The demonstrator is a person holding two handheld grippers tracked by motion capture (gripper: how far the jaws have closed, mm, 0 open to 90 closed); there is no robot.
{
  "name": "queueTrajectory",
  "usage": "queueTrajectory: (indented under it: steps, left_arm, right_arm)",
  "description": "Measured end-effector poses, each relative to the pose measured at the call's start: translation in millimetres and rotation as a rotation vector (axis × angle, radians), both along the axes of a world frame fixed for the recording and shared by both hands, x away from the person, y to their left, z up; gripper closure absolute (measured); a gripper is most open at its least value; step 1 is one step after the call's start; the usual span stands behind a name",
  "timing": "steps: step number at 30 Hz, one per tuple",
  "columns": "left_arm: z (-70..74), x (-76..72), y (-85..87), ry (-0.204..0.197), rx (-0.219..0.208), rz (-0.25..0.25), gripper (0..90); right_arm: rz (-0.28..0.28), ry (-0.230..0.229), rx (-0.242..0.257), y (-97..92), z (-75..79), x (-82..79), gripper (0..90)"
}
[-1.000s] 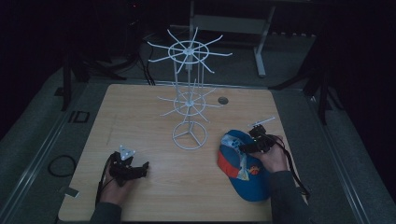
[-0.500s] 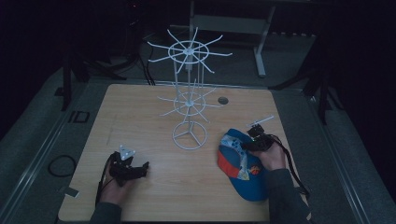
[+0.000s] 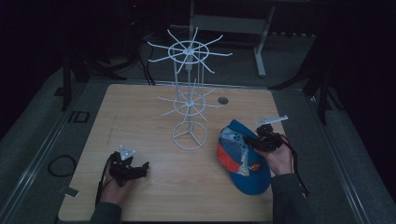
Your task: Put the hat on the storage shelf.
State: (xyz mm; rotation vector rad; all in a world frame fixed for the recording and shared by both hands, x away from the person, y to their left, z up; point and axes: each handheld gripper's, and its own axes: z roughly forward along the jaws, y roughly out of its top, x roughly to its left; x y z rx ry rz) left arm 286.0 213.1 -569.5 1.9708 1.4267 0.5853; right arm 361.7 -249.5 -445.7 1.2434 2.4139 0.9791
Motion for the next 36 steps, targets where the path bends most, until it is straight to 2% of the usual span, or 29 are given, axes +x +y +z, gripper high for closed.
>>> queueTrajectory:
  steps: [2,9,11,16,24,36]
  left_arm:
    - [0.0,0.0,0.0,0.000,0.001,0.000,13.3]
    - [-0.1,0.0,-0.2,-0.001,-0.002,0.002,13.3]
    - [-0.1,0.0,-0.1,-0.001,-0.002,0.001,13.3]
    - [0.0,0.0,-0.2,0.000,-0.002,0.002,13.3]
    - [0.1,0.0,0.0,0.001,-0.001,0.000,13.3]
    - [0.0,-0.1,-0.3,0.001,-0.005,0.003,13.3]
  right_arm:
    - [0.000,-0.038,0.007,-0.3,6.8,-3.7,87.8]
    - [0.000,-0.083,0.037,-1.2,18.1,-8.7,87.8]
    - [0.013,-0.090,0.084,-2.7,23.8,-10.9,87.8]
    - [0.031,-0.105,0.133,-4.3,33.1,-14.9,87.8]
    - [0.045,-0.154,0.148,-4.4,50.3,-22.1,87.8]
    - [0.044,-0.184,0.165,-9.1,67.5,-25.4,87.9]
